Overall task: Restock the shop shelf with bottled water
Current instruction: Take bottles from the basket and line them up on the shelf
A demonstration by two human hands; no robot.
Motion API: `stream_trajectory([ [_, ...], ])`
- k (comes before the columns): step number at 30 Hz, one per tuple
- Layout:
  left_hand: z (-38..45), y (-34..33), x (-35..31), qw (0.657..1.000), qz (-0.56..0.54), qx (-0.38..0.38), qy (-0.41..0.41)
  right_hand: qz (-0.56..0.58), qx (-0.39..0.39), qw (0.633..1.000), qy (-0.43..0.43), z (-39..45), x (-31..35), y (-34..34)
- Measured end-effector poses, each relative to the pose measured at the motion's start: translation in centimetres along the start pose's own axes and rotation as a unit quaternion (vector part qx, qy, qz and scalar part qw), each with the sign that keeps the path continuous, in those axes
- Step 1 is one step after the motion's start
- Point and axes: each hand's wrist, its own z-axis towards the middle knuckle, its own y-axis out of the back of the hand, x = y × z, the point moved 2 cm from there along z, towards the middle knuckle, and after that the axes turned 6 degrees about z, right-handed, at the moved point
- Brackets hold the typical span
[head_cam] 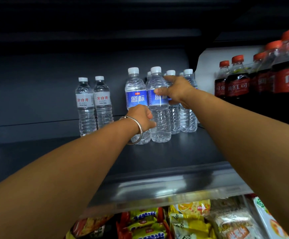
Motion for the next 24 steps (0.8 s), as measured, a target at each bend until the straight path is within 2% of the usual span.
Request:
stream_trajectory([
  [2,-0.5,0.0,-0.3,1.0,0.005,0.006,-0.005,-0.049,-0.002,0.999,0.025,-0.5,0.1,0.0],
  [4,-1.3,0.2,-0.6,1.0,0.012,0.011,-0.017,-0.148,-0.001,0.988,0.046,-1.8,0.1,0.4],
  [7,-2.8,0.6,-1.3,0.999,0.018,0.006,-0.043,-0.311,0.005,0.947,0.078,-5.1,0.2,1.4],
  [13,-7.9,1.9,-3.2,0.992,0.048,-0.018,-0.115,-0.5,-0.021,0.862,0.087,-14.4,1.6,3.1],
  [16,-12.3,1.9,-3.7,0.978,0.087,-0.049,-0.182,-0.548,-0.05,0.828,0.104,-20.1,1.9,2.8],
  [20,-19.8,-0.5,-3.4,0.96,0.095,-0.054,-0.256,-0.559,-0.087,0.818,0.101,-28.2,0.1,1.5],
  [24,-27.5,-5.2,-1.1,0.954,0.088,-0.02,-0.286,-0.56,-0.075,0.819,0.101,-36.2,-4.6,-0.4],
])
